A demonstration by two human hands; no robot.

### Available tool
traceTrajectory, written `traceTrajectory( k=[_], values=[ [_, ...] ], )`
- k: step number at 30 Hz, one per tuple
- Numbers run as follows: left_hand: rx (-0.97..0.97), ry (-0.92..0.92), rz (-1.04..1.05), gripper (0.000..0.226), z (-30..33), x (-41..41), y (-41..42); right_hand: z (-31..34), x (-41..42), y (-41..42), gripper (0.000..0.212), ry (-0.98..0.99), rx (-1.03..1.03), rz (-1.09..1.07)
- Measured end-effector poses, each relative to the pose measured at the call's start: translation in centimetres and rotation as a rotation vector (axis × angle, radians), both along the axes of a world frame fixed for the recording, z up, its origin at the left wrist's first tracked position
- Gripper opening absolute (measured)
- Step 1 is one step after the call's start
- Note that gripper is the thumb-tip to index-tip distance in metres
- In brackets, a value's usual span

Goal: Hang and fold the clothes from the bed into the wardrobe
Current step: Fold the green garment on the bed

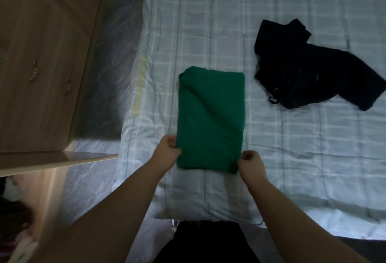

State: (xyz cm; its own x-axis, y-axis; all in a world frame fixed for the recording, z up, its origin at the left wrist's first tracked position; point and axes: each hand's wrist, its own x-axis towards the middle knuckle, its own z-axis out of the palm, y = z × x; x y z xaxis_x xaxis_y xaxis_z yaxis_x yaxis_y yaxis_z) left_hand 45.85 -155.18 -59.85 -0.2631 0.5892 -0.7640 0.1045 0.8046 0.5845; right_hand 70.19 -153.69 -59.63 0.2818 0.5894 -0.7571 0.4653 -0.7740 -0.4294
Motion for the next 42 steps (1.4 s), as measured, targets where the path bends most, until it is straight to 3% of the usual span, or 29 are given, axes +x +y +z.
traceTrajectory(
  k=[3,11,18,22,26,29,32,34,37,40,42],
  values=[
    [0.08,0.111,0.005,0.044,0.2,-0.5,4.0,0.1,0.1,4.1,0.041,0.012,0.105,-0.038],
    [0.229,0.084,0.121,0.036,-2.3,-2.3,16.7,-2.1,-1.5,16.7,0.039,0.091,0.286,0.012],
    [0.089,0.067,0.037,0.056,-4.1,-2.6,24.1,-4.0,-2.3,25.3,0.044,0.18,0.319,-0.022],
    [0.14,0.216,-0.093,0.018,-5.5,-3.1,25.7,-5.2,-2.6,26.5,0.023,0.176,0.343,0.029],
    [0.302,0.331,-0.121,0.012,-5.2,-3.4,25.8,-5.4,-2.1,26.5,0.013,0.069,0.471,0.013],
    [0.288,0.4,-0.172,0.014,-5.9,-3.9,25.8,-5.7,-2.3,26.3,0.014,-0.027,0.506,0.142],
    [0.277,0.642,-0.307,0.017,-6.4,-3.5,25.8,-6.5,-2.5,26.2,0.013,-0.117,0.532,0.251],
    [0.513,0.803,-0.352,0.032,-5.6,-1.9,25.5,-6.1,-2.9,26.0,0.019,-0.226,0.736,0.33],
    [0.833,0.788,-0.608,0.045,-5.0,1.2,24.5,-5.5,-4.5,24.8,0.038,-0.245,0.967,0.633],
    [0.651,0.851,-0.892,0.054,-7.4,1.8,23.2,-8.0,-4.4,23.6,0.057,-0.3,0.772,1.044],
    [0.519,0.893,-0.984,0.062,-9.1,0.8,23.0,-9.8,-3.4,23.8,0.065,-0.378,0.665,1.144]
  ],
)
